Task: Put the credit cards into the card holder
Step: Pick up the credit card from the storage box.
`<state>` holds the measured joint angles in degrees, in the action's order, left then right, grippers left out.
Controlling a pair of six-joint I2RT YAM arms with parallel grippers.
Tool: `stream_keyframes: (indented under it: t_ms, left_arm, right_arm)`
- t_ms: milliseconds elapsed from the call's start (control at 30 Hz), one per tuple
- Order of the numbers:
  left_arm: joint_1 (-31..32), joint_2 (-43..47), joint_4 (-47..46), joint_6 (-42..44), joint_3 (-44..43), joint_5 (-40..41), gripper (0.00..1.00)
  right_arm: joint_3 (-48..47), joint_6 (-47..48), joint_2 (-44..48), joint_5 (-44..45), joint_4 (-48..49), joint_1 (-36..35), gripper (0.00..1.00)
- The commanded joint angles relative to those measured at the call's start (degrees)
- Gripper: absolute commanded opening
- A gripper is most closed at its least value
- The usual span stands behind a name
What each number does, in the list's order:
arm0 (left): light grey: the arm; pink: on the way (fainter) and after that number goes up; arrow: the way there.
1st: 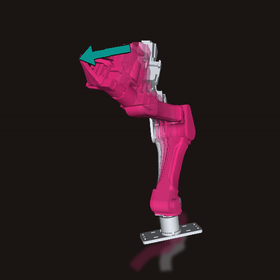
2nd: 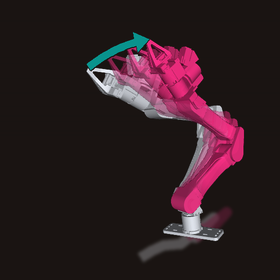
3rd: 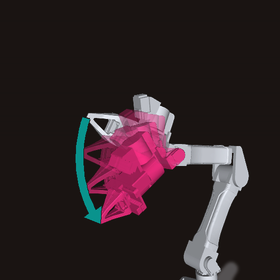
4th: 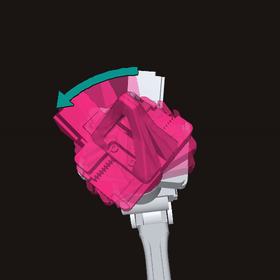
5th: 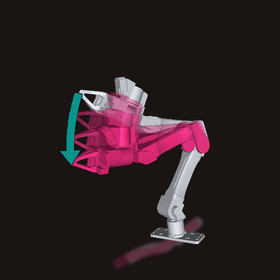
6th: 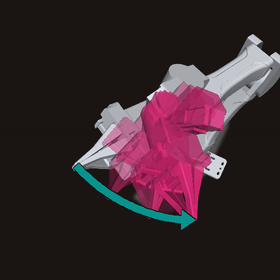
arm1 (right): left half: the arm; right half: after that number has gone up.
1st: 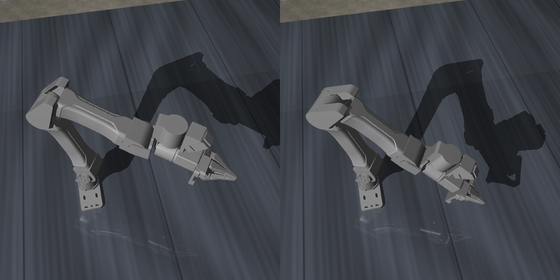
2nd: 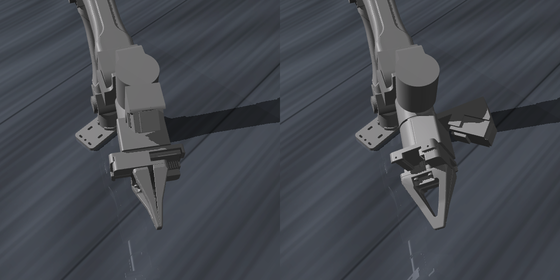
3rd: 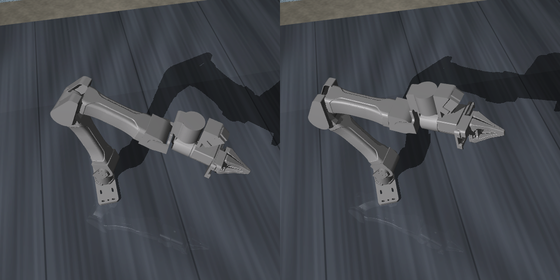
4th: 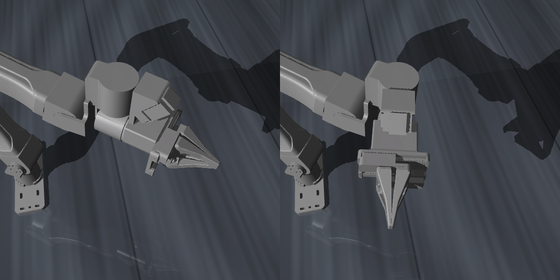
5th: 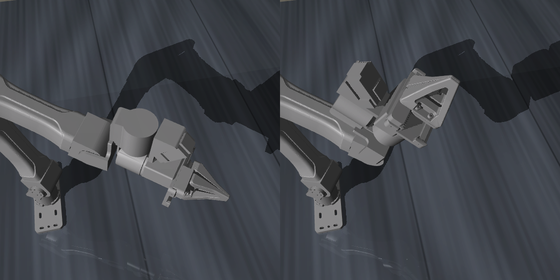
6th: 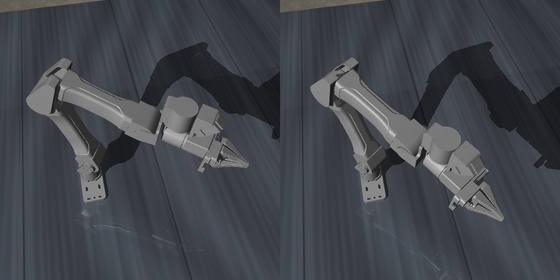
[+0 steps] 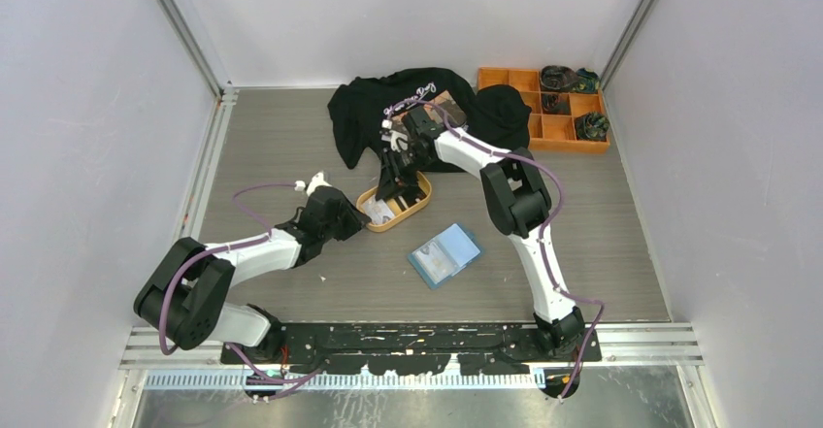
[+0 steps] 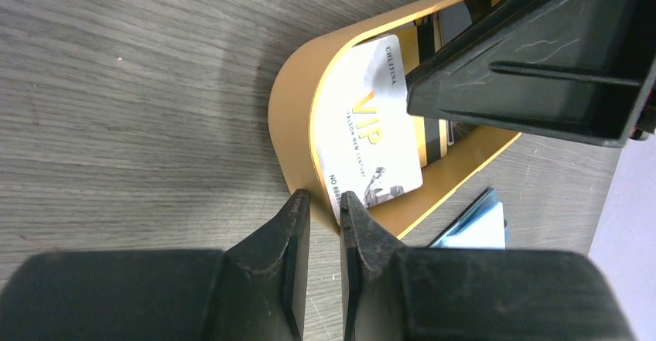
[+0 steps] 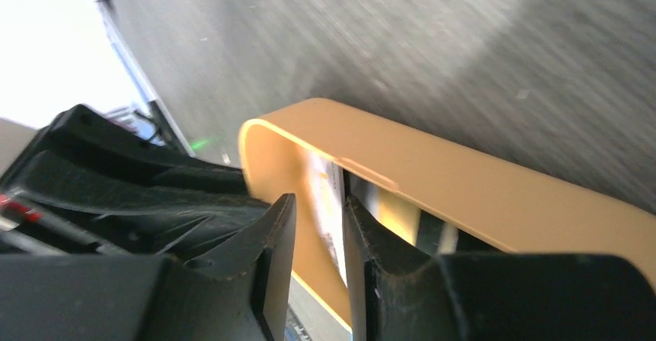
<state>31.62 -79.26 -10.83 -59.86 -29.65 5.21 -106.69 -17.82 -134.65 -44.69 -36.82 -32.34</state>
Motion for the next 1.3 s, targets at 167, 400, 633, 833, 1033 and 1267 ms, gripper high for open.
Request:
stream_keyframes:
  t_ms: [167,400,633,833,1033,1267]
  left_arm:
    - [0.2,-1.15,-3.98,0.55,0.1,-1.57,0.18]
    - [0.2,-1.31,-4.2,0.53,0.04,-1.7,0.18]
    - [0.11,-1.37,-4.54,0.53,0.15,-1.87,0.18]
    - [-0.08,-1.57,-4.85,0.49,0.29,-2.21,0.18]
    - [-0.17,-1.68,-5.16,0.35,0.48,-2.36,0.18]
    - [-0.24,-1.68,-5.34,0.32,0.58,-2.36,0.18]
  right_arm:
    - [1.09,-5.51,2.6,-9.55,4.75,-2.52,0.32]
    - [-2.01,0.25,0.41,-2.65,-2.77,-2.8,0.35]
    - [-2.84,1.96,-0.81,-3.59,-4.61,-3.16,0.37]
    - [-0.31,-3.43,-1.1,-12.69,1.91,-3.37,0.33]
    - [-0.25,-2.97,-1.21,-11.36,1.36,-3.36,0.29]
    - [-1.98,2.25,-0.98,-1.46,-4.27,-3.41,0.35]
